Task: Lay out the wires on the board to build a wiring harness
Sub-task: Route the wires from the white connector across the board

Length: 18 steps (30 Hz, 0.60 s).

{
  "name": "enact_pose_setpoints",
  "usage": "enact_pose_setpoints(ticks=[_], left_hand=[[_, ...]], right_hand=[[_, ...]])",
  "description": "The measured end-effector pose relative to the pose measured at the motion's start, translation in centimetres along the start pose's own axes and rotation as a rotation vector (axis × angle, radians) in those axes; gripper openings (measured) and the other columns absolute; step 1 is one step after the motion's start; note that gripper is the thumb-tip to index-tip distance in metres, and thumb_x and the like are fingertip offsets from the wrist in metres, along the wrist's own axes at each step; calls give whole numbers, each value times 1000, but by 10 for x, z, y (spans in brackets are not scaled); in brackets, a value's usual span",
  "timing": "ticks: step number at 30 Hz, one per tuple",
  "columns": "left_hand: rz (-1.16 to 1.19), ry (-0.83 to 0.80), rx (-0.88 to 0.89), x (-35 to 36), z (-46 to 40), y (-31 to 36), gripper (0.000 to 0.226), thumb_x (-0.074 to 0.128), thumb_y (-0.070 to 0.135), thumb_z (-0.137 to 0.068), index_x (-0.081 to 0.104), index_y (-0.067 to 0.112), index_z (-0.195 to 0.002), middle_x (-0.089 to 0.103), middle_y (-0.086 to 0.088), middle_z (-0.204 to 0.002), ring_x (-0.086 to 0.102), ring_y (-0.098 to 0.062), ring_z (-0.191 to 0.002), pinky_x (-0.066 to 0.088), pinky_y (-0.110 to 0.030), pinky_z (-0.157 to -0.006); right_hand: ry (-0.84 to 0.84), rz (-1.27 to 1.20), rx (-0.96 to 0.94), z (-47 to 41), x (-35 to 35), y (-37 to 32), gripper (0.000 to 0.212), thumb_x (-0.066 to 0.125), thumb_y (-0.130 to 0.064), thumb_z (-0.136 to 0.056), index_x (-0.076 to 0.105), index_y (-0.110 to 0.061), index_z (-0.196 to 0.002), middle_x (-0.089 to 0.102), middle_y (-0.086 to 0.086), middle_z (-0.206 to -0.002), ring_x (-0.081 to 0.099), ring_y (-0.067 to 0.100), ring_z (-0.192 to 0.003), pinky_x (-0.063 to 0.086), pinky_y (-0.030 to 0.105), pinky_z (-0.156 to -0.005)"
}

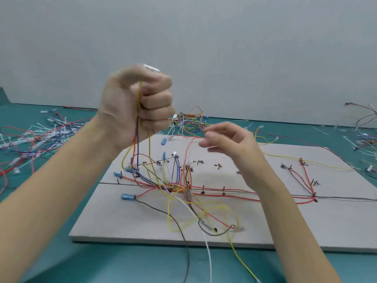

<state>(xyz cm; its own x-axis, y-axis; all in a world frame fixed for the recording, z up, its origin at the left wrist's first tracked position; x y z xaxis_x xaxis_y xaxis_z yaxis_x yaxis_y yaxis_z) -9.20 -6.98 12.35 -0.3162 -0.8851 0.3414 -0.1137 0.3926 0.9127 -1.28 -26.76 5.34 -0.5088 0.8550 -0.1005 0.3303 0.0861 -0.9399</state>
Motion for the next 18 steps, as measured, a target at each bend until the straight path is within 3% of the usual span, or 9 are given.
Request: enact_pose_setpoints(ticks=[3, 6, 8, 10, 12, 14, 16, 18], left_hand=[[-233, 33, 69, 24, -1, -4, 44, 51, 22, -82, 16, 24, -57, 7, 6, -50, 9, -11, -42, 12, -19, -38], [-315, 4, 185, 47, -2, -10, 46, 31, 39, -94, 17, 23, -54, 12, 6, -47, 13, -14, -43, 22, -22, -39], [-348, 24, 292, 54, -2, -10, 49, 21, 42, -97, 17, 20, -53, 20, 4, -44, 19, -19, -44, 34, -25, -46], [-384, 76, 381, 56, -2, -9, 52, 13, 43, -98, 20, 18, -53, 29, -2, -49, 28, -23, -50, 35, -30, -56], [-435, 159, 445, 55, -1, -7, 54, 9, 44, -96, 26, 18, -52, 26, -11, -58, 29, -24, -58, 29, -35, -60], [-508, 248, 507, 53, -1, -4, 54, 7, 43, -95, 32, 19, -53, 23, -11, -62, 24, -25, -62, 23, -38, -60], [-562, 304, 549, 53, -1, -4, 53, 6, 42, -95, 34, 17, -56, 24, -1, -56, 21, -22, -59, 21, -39, -60], [-571, 359, 584, 53, -1, -6, 52, 9, 41, -95, 32, 16, -56, 26, 5, -52, 20, -20, -55, 20, -37, -56]], right_hand=[[-198, 169, 30, 7, 21, 7, 37, 72, -5, -83, 64, -21, -115, 72, 1, -107, 64, 6, -103, 49, 29, -95], [-324, 456, 9, 12, 45, 24, 67, 77, -16, -79, 48, -30, -137, 57, -9, -131, 47, -2, -124, 36, 24, -108], [-338, 553, 20, 13, 55, 33, 76, 76, -28, -80, 37, -32, -145, 48, -10, -141, 38, 2, -133, 30, 24, -110], [-315, 629, 35, 12, 59, 39, 73, 71, -38, -83, 36, -28, -146, 45, -8, -144, 35, 8, -135, 30, 29, -112], [-251, 725, 38, 9, 57, 42, 57, 65, -44, -86, 48, -25, -137, 52, -4, -134, 41, 16, -128, 35, 36, -107], [-143, 673, 72, 5, 51, 40, 29, 55, -44, -92, 62, -22, -110, 61, -1, -110, 52, 21, -109, 42, 42, -97], [-13, 616, 126, 3, 45, 43, 31, 45, -40, -96, 59, -15, -83, 63, 4, -87, 56, 26, -90, 46, 40, -82], [47, 821, 140, 4, 45, 47, 31, 48, -37, -96, 54, -13, -77, 62, 4, -79, 55, 28, -83, 44, 38, -72]])
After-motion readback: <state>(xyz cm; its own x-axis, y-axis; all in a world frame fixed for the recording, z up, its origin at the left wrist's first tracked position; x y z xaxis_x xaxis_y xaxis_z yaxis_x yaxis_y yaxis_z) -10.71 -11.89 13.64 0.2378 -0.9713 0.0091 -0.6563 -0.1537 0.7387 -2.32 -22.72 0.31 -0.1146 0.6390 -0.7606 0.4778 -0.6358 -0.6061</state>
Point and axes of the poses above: each hand's wrist, its own z-axis away from the middle knuckle, its own x-axis out of the palm, y = z × x, the point moved 1 cm from there along -z, towards the middle knuckle
